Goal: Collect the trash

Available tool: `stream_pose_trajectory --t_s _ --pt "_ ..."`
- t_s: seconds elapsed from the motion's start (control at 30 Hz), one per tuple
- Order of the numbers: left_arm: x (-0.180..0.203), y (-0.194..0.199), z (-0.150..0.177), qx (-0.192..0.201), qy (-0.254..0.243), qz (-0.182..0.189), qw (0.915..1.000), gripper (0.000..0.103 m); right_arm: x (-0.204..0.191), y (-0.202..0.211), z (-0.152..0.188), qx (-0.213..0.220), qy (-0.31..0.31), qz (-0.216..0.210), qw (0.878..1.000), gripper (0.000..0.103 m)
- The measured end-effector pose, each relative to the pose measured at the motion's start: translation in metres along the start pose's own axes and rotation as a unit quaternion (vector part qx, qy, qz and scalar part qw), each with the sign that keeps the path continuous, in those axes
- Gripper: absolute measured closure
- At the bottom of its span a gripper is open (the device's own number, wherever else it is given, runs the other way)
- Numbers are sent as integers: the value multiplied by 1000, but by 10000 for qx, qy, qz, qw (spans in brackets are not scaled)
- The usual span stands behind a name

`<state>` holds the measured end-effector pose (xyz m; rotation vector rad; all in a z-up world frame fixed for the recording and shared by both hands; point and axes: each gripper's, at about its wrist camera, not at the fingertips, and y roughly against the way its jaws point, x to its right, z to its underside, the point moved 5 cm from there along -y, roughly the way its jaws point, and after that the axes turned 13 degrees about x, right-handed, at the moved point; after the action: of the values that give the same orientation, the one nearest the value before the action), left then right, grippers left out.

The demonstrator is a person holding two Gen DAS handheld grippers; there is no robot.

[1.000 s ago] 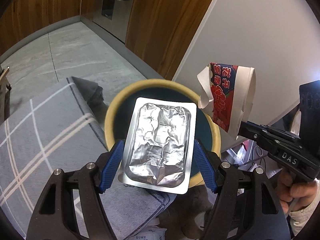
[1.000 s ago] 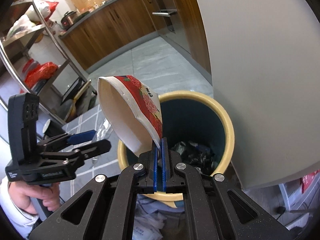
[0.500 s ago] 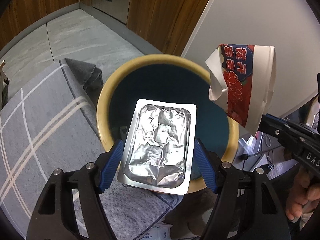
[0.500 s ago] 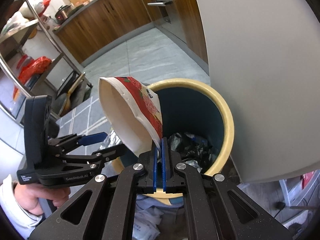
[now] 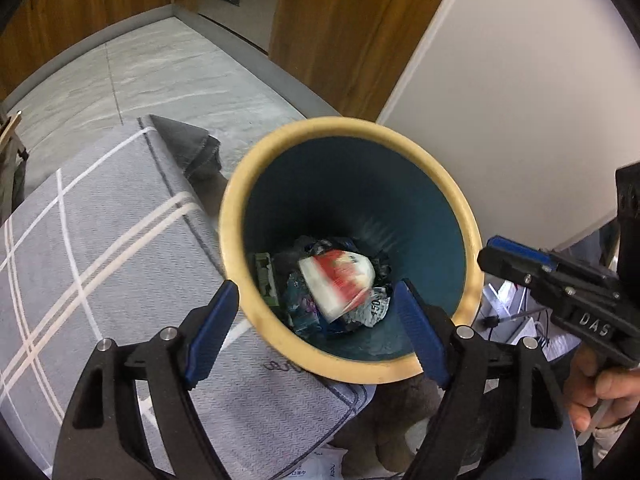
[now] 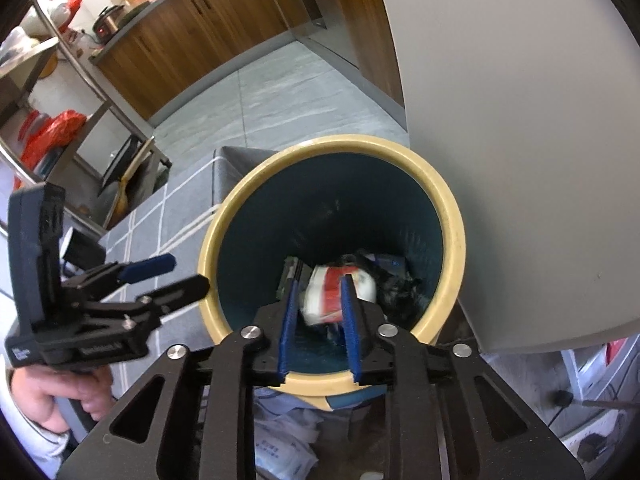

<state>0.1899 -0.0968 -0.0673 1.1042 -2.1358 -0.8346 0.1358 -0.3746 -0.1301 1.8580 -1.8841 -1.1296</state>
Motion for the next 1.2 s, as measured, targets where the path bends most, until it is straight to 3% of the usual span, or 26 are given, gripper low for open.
stream_pose_trajectory --t_s 0.17,0.37,0.53,0.63,0.83,1.2 --pt "-8 18 -9 224 157 -58 9996 24 -4 6 -4 128 61 -16 9999 60" --pt "-6 53 -22 689 240 -157 9972 21 -16 33 -13 578 458 36 9973 41" --pt "-3 84 -28 1103 174 -473 9926 9 -24 57 -17 1027 863 182 9908 18" --pt "1 102 -29 1315 164 -622 9892 6 -24 69 -17 1189 959 238 9880 10" --pt "10 125 -27 1631 169 -648 9843 6 -28 86 -15 1336 1021 253 9854 6" --pt "27 129 -3 1689 -32 -754 9827 6 -29 107 3 1534 1133 320 9811 5"
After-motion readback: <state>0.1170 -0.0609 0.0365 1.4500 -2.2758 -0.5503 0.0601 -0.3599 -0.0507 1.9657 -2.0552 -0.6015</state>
